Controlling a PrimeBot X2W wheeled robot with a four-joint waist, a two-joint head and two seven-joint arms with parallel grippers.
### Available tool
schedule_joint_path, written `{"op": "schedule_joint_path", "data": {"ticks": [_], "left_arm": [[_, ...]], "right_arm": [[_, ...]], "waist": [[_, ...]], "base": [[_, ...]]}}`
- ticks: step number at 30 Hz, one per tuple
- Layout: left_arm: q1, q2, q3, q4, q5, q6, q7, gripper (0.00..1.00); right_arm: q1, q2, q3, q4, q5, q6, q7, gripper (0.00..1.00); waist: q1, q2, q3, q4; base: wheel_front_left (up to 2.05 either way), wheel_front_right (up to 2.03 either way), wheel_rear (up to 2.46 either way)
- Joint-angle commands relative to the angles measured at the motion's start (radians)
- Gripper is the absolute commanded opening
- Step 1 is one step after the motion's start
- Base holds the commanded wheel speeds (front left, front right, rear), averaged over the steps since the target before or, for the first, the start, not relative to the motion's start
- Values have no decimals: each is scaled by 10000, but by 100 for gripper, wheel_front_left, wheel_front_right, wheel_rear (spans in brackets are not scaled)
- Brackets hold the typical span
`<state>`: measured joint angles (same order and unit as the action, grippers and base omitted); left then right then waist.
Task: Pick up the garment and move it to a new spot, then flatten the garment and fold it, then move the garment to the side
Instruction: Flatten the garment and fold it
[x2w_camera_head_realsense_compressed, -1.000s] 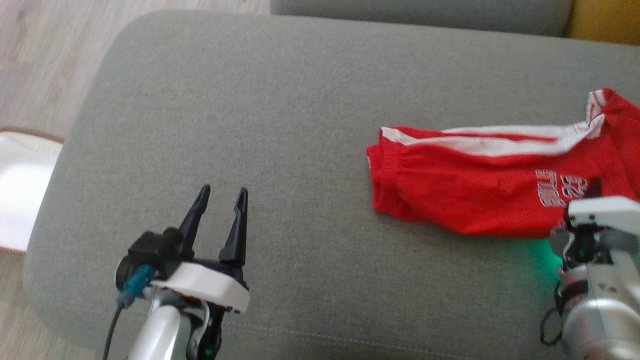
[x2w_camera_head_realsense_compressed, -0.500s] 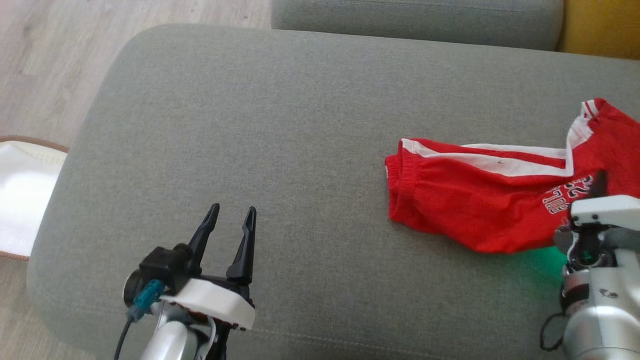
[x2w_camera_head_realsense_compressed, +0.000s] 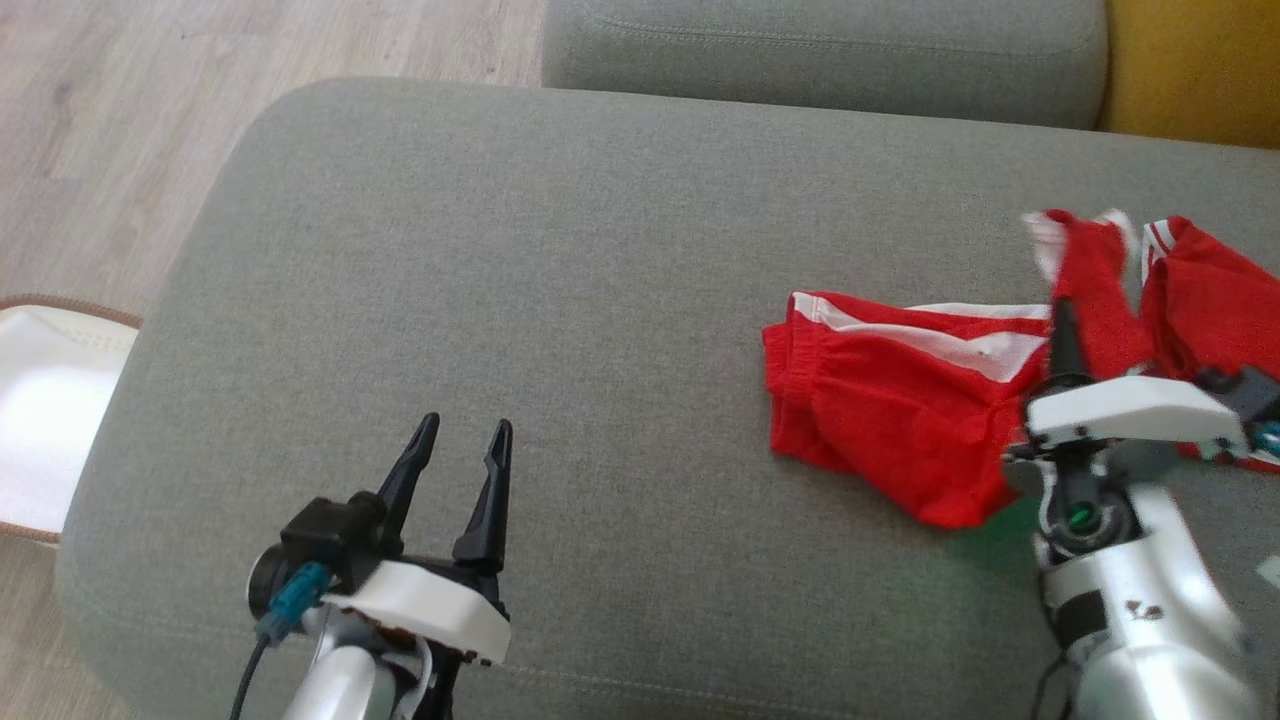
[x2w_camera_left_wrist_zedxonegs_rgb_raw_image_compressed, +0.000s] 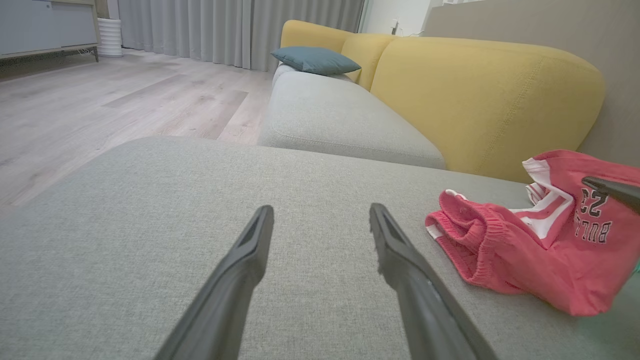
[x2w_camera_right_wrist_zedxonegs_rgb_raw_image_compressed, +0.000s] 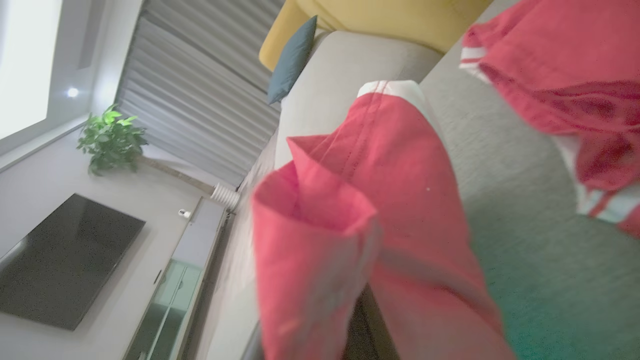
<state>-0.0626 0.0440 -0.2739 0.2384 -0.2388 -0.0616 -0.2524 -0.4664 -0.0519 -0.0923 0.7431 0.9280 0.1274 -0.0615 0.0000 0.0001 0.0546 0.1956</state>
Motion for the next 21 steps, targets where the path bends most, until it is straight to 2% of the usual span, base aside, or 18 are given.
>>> {"op": "schedule_joint_path", "data": {"ticks": [1,8,21], "left_arm": [[-164,62,338,-247,100,20,-93,100],[-156,62,290,-206,75,49,-93,100],[-134,62,277,-127,64,80,-93,100]], "right_arm": [[-78,15,855,-677,350,33,-86,0],[420,16,2568,-1412,948,33,-233,0],[751,16,4439,-1704,1030,33,-35,0]], "waist": [[0,-1,-41,-18],[0,-1,-127,26],[0,-1,-140,186]], "base": [[0,0,0],[0,0,0],[0,0,0]]}}
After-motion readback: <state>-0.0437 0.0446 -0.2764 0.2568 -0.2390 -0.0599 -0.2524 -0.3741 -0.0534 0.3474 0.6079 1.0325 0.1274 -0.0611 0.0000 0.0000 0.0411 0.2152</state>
